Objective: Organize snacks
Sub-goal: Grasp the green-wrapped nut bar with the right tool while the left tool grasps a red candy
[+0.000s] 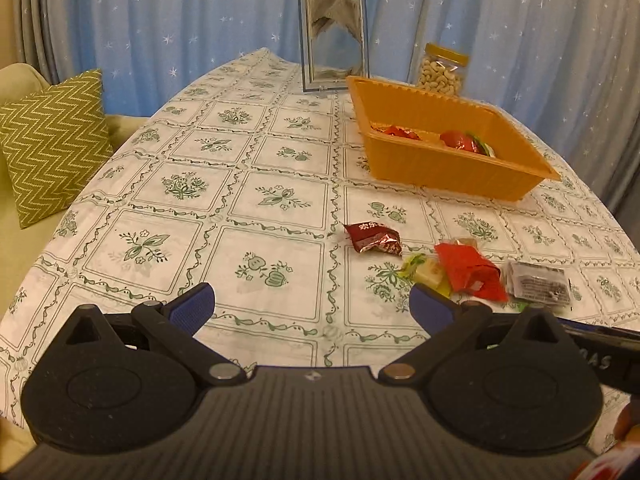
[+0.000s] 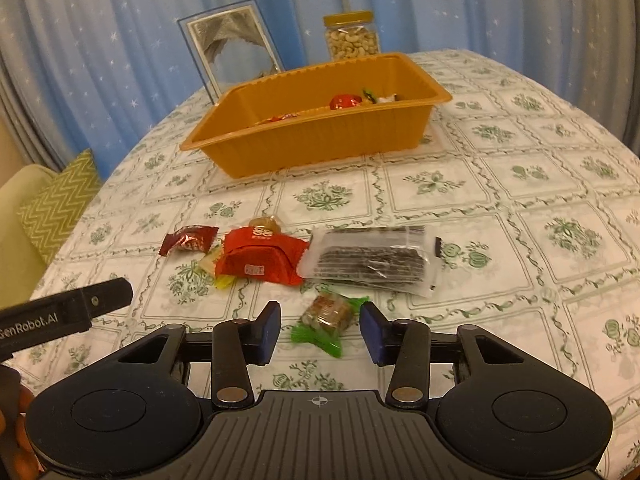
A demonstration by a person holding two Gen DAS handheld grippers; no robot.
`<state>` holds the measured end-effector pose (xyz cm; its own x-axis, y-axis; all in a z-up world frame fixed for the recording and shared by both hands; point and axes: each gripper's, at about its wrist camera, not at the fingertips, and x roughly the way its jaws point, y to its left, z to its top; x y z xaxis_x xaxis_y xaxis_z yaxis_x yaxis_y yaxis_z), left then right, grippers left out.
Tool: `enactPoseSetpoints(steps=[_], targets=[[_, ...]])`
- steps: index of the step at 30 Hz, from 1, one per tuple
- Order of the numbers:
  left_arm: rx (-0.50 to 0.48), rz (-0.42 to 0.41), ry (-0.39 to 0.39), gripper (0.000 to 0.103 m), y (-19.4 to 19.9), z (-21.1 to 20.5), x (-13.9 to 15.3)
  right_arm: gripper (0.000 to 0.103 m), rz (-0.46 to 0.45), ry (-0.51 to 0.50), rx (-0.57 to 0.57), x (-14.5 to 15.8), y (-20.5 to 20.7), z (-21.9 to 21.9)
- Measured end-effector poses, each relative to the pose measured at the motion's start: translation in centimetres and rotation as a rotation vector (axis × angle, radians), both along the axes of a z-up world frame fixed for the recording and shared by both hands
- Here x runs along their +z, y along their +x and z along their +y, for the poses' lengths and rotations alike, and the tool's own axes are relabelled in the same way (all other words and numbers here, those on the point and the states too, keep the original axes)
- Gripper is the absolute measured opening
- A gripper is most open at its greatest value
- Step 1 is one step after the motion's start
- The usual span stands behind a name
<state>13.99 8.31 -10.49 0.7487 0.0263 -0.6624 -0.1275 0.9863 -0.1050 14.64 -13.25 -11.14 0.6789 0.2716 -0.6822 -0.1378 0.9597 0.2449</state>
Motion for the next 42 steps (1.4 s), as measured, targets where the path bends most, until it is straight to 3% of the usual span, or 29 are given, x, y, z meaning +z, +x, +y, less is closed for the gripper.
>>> enactPoseSetpoints(steps=[5,10,12,22,32,38,42], targets=[[-0.012,0.019,-0.001,0.103,0.5,-0.3,-0.4,0.043,-0.022,-0.082,0.025,-0.1,0.3,1.3],[-0.032,0.032,0.003,0.103,0.6,-0.8,-0.7,0.025,-0.041,-0.146,0.046,-0.4,0.3,1.6],[-0.036,0.031,0.008,0.103,0.6,-0.9,-0.7,0.022,-0.045,-0.150,0.058,-0.4,0.2,1.3],[-0.103,0.003,0.083,0.101,1.5,-1.4,0.1,0.021,-0.079,-0.129,0.075,1.2,-1.1,-0.4],[-0.354,0.037,0.293,0.087,6.2,-2.5,-0.3,0.021,-0.089,-0.117,0.061,1.6,0.4,-1.9],[-0.472,0.068,0.359,0.082,8.8,-2.8,-1.5,0.021,-0.100,-0.110,0.067,1.6,0.9,-1.6],[-0.518,0.065,0.330,0.073,10.0,-3.0,-1.9,0.021,-0.105,-0.096,0.069,1.8,1.4,-1.3]])
